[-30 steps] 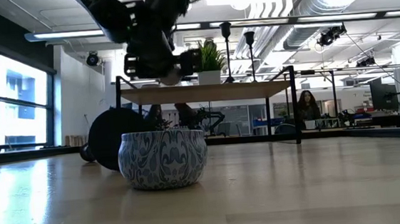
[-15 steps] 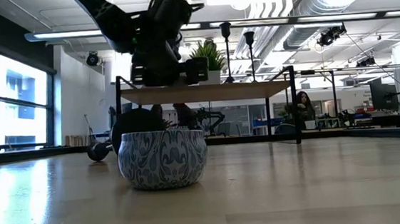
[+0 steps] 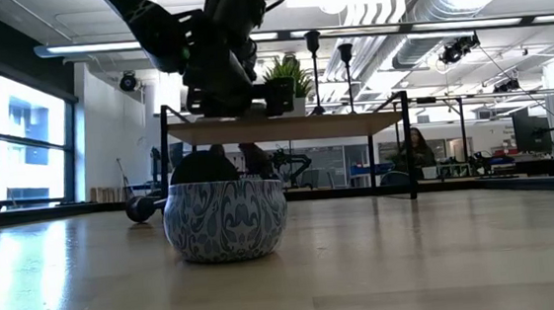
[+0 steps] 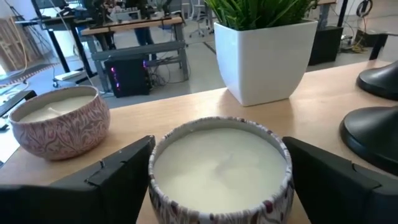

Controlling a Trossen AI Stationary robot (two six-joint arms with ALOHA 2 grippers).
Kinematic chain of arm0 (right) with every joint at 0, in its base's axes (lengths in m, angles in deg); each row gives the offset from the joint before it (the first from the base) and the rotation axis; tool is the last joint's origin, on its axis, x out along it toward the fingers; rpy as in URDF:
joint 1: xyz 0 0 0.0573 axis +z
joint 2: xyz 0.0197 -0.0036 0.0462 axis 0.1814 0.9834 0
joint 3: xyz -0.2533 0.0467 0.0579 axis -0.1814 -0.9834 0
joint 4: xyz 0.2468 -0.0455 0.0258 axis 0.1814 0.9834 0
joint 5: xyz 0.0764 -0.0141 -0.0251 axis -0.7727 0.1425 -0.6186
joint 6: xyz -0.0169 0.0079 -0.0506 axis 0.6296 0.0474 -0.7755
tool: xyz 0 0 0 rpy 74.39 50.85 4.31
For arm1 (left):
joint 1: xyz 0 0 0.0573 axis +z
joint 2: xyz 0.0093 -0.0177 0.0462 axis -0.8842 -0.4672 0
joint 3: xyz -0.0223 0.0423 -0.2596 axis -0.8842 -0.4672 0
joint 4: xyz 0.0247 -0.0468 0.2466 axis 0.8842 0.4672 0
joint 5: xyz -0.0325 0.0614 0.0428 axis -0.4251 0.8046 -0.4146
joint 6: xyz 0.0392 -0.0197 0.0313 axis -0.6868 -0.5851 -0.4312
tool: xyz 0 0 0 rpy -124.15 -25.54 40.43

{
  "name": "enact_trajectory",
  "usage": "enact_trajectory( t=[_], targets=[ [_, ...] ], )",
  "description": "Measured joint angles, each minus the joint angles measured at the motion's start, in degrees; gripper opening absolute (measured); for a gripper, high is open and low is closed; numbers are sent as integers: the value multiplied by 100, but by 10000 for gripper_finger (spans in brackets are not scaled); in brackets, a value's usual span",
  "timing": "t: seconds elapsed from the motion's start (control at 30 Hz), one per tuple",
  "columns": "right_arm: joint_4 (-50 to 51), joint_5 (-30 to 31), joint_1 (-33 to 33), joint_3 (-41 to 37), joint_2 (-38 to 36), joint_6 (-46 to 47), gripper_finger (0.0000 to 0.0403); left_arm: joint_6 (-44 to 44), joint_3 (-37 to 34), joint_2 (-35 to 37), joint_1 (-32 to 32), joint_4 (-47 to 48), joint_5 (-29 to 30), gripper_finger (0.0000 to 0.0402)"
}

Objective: Pick & Place candle stick holders
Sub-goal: Put the white red scented candle on the shelf, then put the black left candle holder on the shelf

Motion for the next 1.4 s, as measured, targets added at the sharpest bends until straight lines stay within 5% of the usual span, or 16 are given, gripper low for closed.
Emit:
enact_trajectory(
  t=[0.3, 0.7, 0.87, 1.1, 1.4],
  targets=[
    [0, -4, 0, 0, 0, 1, 375, -775, 0, 15, -181, -437, 463, 346],
    [-96, -410, 0, 0, -4, -45, 375, -4761, 1083, 199, -680, -1063, 1180, 347],
    [-538, -1018, -2, 0, -65, 172, 375, -6735, 1899, 203, -1102, -992, 2018, 347],
    [-738, -1818, 0, 0, -332, 390, 375, -6465, 3024, 557, -1920, 537, 2050, 347],
    [-730, -2644, 2, 0, -742, 539, 375, -6289, 3797, 634, -2905, 1138, 2240, 347]
  ],
)
